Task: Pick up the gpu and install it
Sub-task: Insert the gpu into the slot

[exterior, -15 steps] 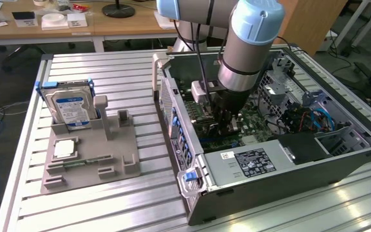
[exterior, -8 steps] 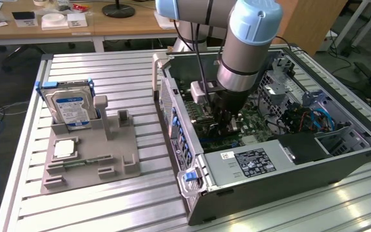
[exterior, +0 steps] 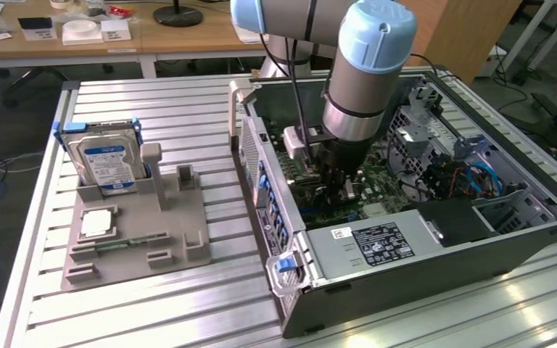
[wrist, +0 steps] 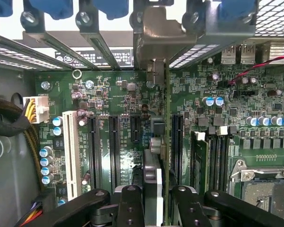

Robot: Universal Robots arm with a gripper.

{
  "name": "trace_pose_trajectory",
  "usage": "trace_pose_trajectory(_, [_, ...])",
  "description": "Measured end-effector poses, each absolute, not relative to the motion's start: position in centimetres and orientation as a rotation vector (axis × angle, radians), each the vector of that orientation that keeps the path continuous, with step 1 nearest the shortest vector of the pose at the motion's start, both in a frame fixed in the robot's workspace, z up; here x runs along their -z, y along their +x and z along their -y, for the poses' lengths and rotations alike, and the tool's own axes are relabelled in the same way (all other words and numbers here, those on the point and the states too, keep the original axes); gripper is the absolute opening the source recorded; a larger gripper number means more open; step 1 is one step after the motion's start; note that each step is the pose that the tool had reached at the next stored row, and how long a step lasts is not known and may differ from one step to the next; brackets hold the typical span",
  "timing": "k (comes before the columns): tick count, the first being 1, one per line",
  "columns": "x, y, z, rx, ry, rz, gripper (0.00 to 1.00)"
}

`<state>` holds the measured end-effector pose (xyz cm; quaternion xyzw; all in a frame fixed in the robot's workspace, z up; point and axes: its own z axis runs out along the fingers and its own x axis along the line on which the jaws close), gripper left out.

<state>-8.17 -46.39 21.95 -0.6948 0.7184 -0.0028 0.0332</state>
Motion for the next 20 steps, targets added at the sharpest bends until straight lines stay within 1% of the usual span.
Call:
trace_pose_trajectory(8, [-21.9,-8.2,46.4,0.015,-2.133,-2.206,0.29])
trace_pose_trajectory(9, [-22.0,-8.2,46.4,0.017,-2.134,-2.206,0.35])
trace_pose_trajectory(11, [-22.1,-8.2,46.4,0.019,-2.133,-2.205,0.35])
trace_pose_trajectory(20, [-24.6,-8.3,46.3,0.038,-2.124,-2.196,0.35])
